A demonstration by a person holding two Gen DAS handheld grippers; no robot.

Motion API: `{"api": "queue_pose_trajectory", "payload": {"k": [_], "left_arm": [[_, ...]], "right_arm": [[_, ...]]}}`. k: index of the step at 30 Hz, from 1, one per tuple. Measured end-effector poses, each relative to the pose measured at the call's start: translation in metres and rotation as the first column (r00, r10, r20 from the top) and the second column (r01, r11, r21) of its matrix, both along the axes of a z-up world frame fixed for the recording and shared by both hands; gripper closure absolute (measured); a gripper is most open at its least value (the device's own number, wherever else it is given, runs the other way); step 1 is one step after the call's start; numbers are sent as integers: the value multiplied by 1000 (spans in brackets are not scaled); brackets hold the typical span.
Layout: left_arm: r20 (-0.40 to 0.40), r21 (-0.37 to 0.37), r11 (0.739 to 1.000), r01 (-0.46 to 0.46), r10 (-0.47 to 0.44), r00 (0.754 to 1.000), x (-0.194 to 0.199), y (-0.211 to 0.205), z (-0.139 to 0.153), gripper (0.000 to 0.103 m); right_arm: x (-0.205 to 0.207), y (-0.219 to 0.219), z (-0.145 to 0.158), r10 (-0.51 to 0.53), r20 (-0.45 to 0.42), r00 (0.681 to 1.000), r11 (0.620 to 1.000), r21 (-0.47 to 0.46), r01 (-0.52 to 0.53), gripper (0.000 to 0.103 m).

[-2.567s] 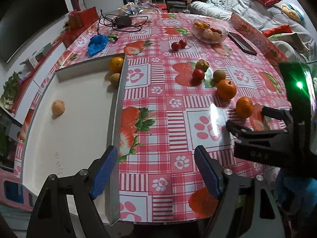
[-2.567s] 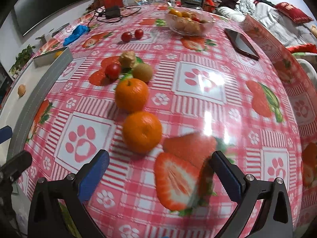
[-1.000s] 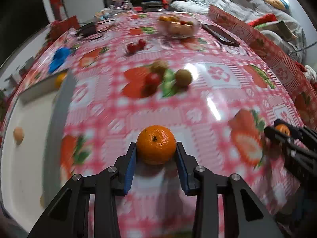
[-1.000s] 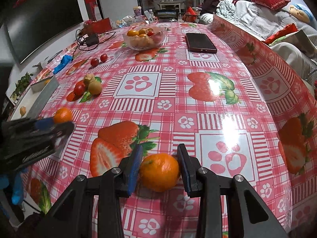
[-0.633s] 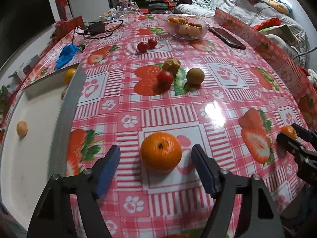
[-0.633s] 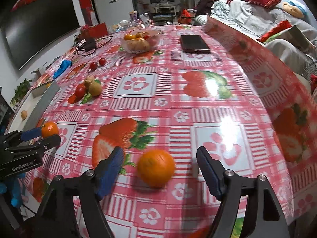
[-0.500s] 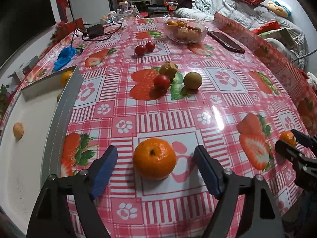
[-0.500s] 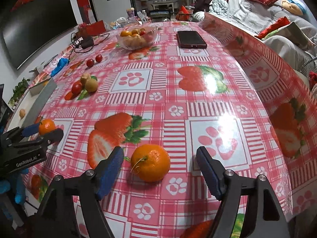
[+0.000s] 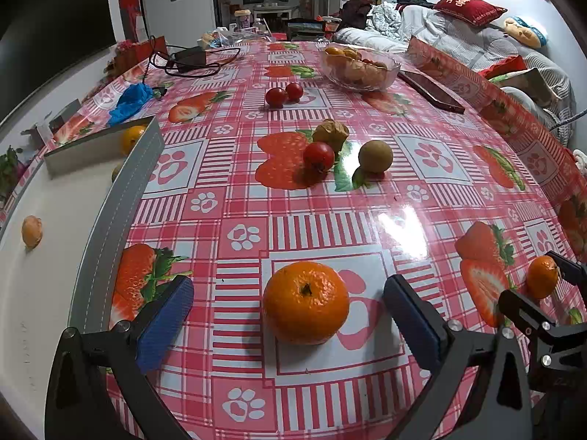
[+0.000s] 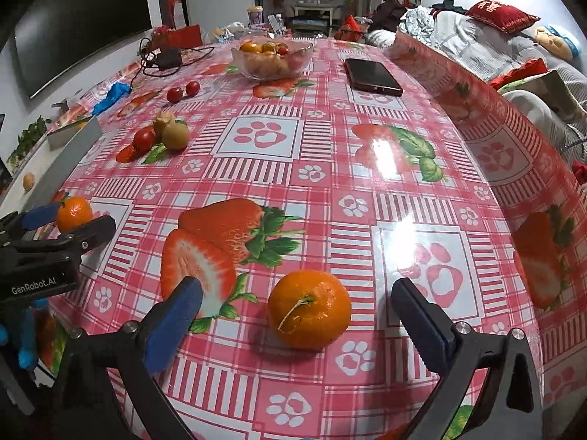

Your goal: Organize fruits

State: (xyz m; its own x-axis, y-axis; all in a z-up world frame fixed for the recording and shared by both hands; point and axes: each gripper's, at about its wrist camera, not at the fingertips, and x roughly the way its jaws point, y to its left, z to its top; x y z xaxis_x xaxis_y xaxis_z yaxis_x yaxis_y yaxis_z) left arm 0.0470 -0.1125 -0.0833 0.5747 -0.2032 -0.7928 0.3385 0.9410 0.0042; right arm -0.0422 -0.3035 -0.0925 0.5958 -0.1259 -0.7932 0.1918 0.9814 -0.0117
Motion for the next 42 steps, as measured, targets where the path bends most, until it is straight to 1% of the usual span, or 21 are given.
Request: {"api": "queue_pose_trajectory", "payload": {"k": [8,22,30,42], "left_arm": [[3,0,1000,-1,1,1000,-1,0,-1,0],[8,0,1000,2,-2,1000,-3,0,0,0],[8,0,1000,2,-2,1000,-3,0,0,0],[8,0,1000,2,-2,1000,-3,0,-1,0]], "right_arm": [[-3,1,0,0,23,1000,1000,-5,0,0],[-10,6,-3,-34,98,995,999,-20,36,0],[-12,7,-4,-33,122,992,999,-25,37,0],[-15,7,-4,-33,133,991,999,-27,37,0]]}}
